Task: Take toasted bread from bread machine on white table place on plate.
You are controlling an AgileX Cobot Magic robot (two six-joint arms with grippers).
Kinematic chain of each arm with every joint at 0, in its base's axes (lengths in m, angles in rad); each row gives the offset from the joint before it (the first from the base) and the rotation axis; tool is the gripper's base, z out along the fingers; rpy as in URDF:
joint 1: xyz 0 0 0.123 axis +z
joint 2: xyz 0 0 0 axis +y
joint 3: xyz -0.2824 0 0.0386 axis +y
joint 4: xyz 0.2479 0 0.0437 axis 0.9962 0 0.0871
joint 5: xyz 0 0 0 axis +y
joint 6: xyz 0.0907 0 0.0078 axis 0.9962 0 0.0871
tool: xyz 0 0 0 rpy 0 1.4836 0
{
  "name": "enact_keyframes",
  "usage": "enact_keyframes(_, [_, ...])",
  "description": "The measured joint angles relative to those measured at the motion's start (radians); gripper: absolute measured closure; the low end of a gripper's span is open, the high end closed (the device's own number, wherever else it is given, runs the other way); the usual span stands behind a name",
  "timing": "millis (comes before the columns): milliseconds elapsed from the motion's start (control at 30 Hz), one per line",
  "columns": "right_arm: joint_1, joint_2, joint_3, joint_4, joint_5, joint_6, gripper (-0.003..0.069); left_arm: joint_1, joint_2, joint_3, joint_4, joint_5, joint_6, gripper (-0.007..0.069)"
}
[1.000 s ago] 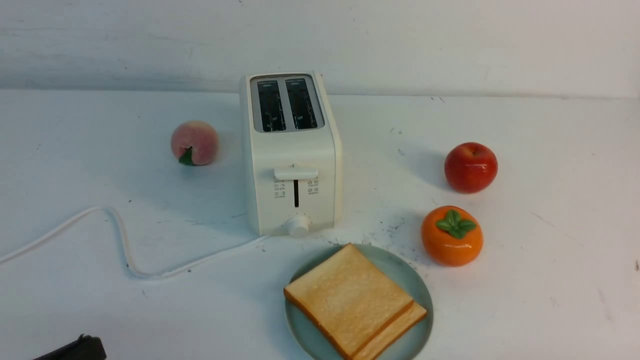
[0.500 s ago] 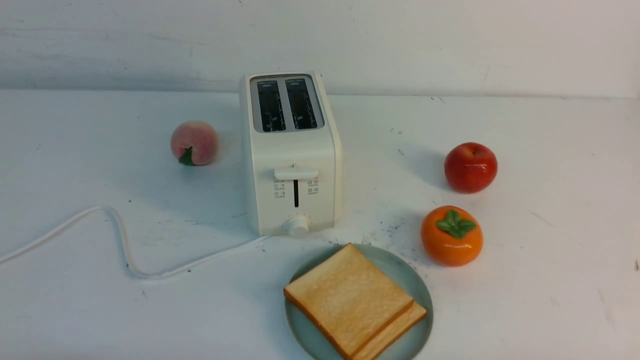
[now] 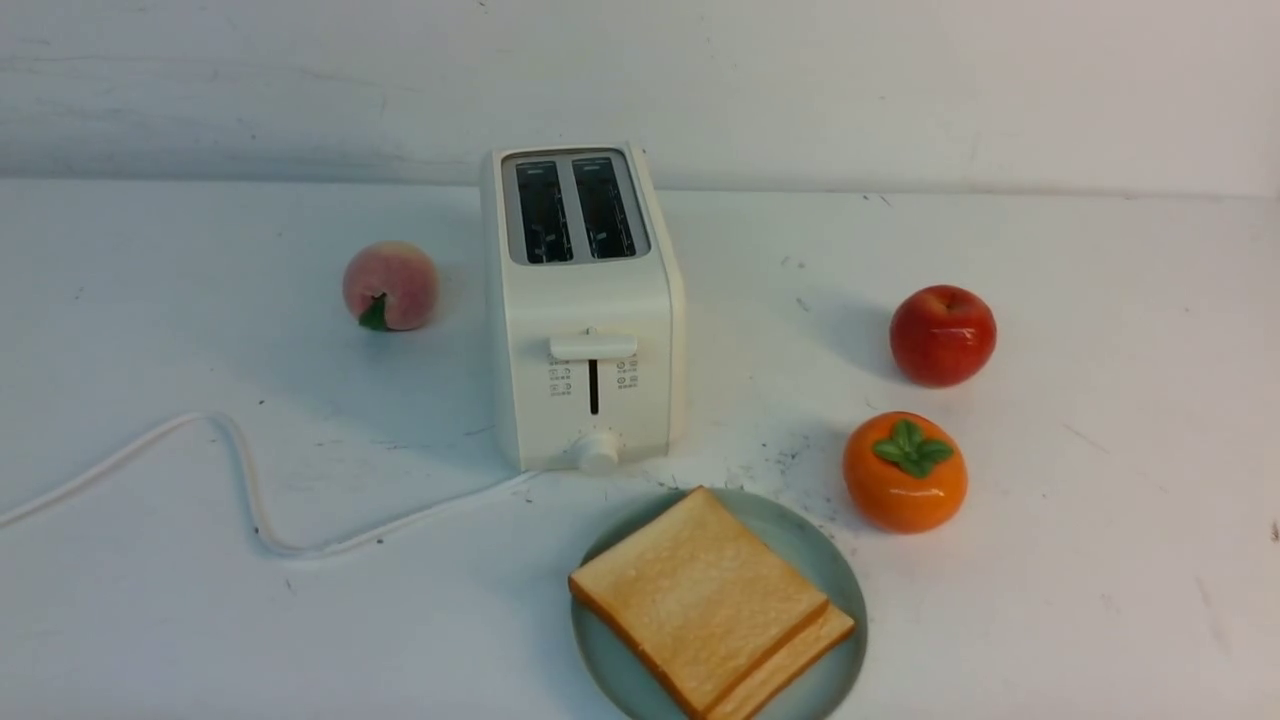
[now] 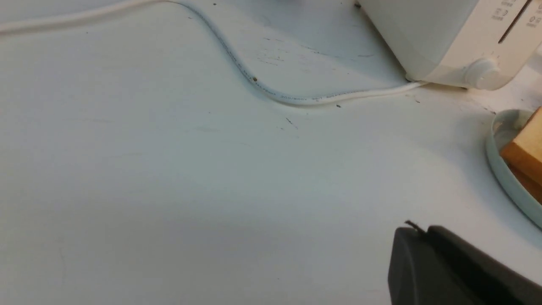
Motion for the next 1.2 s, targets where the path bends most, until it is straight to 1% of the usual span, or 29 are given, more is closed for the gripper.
enact_keyframes(167, [0.0, 0.0, 0.0, 0.0, 0.0, 0.0, 0.0488, 0.063, 0.0, 0.0, 0.0, 0.0, -0.003, 0.0607])
enact_keyframes(233, [0.0, 0.0, 0.0, 0.0, 0.0, 0.0, 0.0485, 0.071, 0.0, 0.0, 0.002, 0.0, -0.003, 0.0607])
enact_keyframes(1200, [0.0, 0.0, 0.0, 0.0, 0.0, 0.0, 0.044, 0.071, 0.0, 0.0, 0.001, 0.0, -0.003, 0.0575])
